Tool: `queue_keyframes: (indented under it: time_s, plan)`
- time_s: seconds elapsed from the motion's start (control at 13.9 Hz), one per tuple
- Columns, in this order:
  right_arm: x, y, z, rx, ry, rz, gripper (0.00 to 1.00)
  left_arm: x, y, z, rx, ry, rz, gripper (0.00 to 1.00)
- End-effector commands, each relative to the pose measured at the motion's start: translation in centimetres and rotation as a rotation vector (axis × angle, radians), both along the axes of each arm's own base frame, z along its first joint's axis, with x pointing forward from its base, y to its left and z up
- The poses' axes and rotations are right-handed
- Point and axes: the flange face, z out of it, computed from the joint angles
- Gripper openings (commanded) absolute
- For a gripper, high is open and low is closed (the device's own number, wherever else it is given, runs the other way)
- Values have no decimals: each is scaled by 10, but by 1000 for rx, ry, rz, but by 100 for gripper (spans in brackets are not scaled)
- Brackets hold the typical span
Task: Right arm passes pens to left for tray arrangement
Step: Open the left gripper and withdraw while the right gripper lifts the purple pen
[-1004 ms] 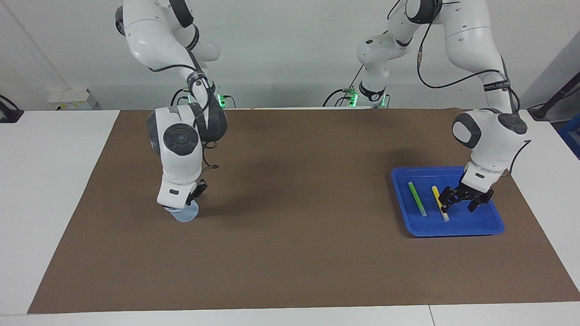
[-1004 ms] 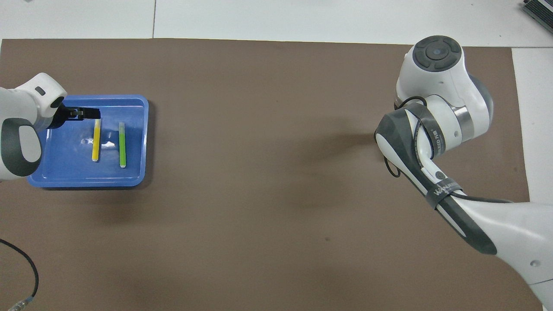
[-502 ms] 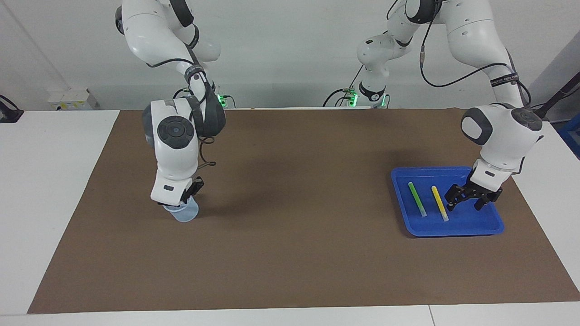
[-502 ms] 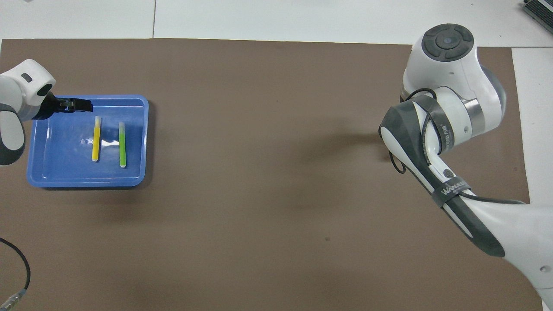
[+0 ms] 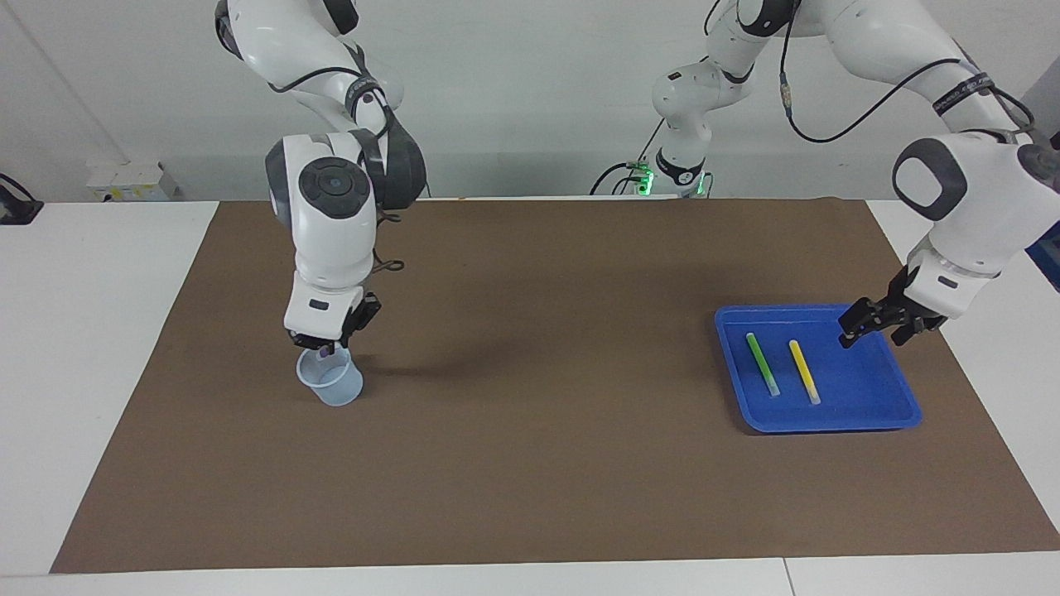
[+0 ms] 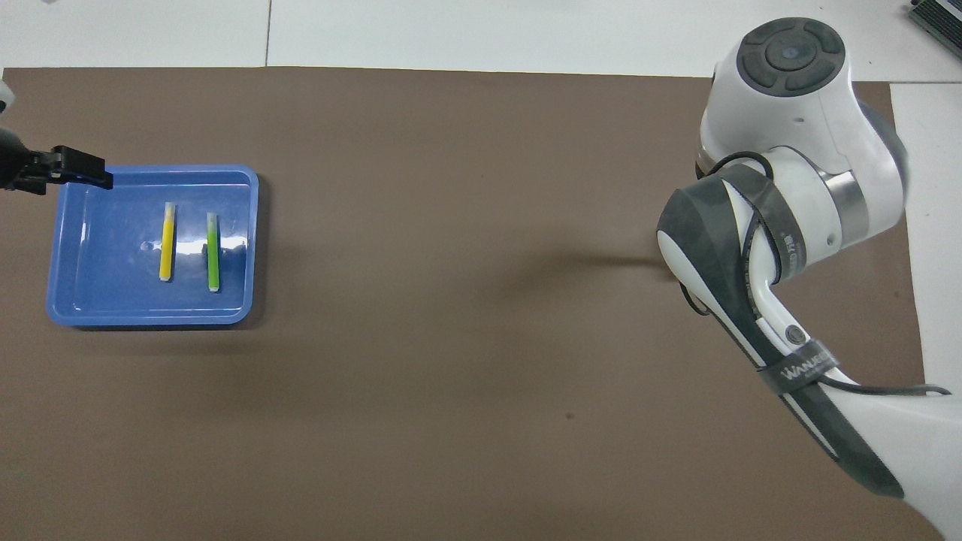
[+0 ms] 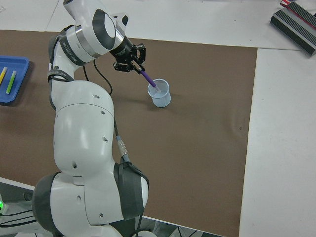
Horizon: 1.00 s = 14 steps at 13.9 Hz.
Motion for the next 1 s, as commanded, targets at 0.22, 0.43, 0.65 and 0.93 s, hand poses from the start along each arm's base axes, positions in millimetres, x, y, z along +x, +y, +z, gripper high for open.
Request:
queue_keyframes:
  time_s: [0.22, 0.43, 0.65, 0.93]
  plan:
    - [-17, 23, 43, -3, 32, 39, 0, -50, -29, 15, -118, 26, 80, 100]
    - [-27, 41, 54, 67, 26, -17, 0, -50, -40, 16, -126, 41, 116, 100]
    - [-34, 54, 71, 163, -23, -231, 0, -63, -54, 10, -161, 168, 276, 99]
    - [-43, 82, 91, 264, -54, -449, 0, -70, -94, 17, -339, 311, 518, 99]
